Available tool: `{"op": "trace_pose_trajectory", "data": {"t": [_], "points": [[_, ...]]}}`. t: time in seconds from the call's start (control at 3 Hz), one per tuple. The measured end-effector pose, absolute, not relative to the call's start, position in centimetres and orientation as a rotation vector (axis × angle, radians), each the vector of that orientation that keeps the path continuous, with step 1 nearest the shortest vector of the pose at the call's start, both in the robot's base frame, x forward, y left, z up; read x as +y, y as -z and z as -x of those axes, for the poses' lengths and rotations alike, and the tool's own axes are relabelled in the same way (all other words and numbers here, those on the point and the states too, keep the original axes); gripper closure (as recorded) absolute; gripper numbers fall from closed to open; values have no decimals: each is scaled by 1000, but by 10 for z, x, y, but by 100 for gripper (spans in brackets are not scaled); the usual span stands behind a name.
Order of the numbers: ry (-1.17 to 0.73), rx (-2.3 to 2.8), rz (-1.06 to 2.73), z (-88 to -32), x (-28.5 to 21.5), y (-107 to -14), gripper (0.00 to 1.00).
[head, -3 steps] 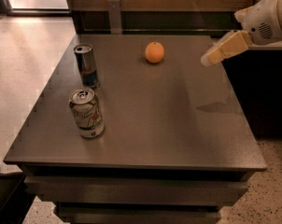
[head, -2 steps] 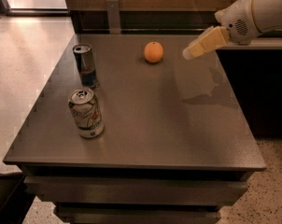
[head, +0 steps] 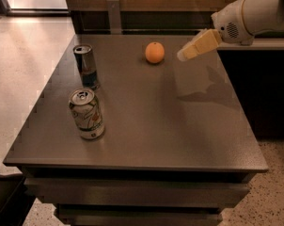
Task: Pick orange
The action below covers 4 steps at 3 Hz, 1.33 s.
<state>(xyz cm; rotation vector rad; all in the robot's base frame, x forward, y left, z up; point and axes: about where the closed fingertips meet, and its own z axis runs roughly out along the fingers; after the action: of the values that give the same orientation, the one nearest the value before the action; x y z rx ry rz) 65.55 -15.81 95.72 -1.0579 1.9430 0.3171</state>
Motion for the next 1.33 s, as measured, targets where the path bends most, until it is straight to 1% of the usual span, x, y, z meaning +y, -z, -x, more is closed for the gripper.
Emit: {"op": "trace_pose_trajectory", "data": {"t": [0.67, 1.0, 1.33], "points": [[-284, 1937, 1007, -703, -139, -922, 0], [-319, 1924, 972, -722, -138, -906, 0], [-378, 1912, 955, -739, -125, -886, 0]]}}
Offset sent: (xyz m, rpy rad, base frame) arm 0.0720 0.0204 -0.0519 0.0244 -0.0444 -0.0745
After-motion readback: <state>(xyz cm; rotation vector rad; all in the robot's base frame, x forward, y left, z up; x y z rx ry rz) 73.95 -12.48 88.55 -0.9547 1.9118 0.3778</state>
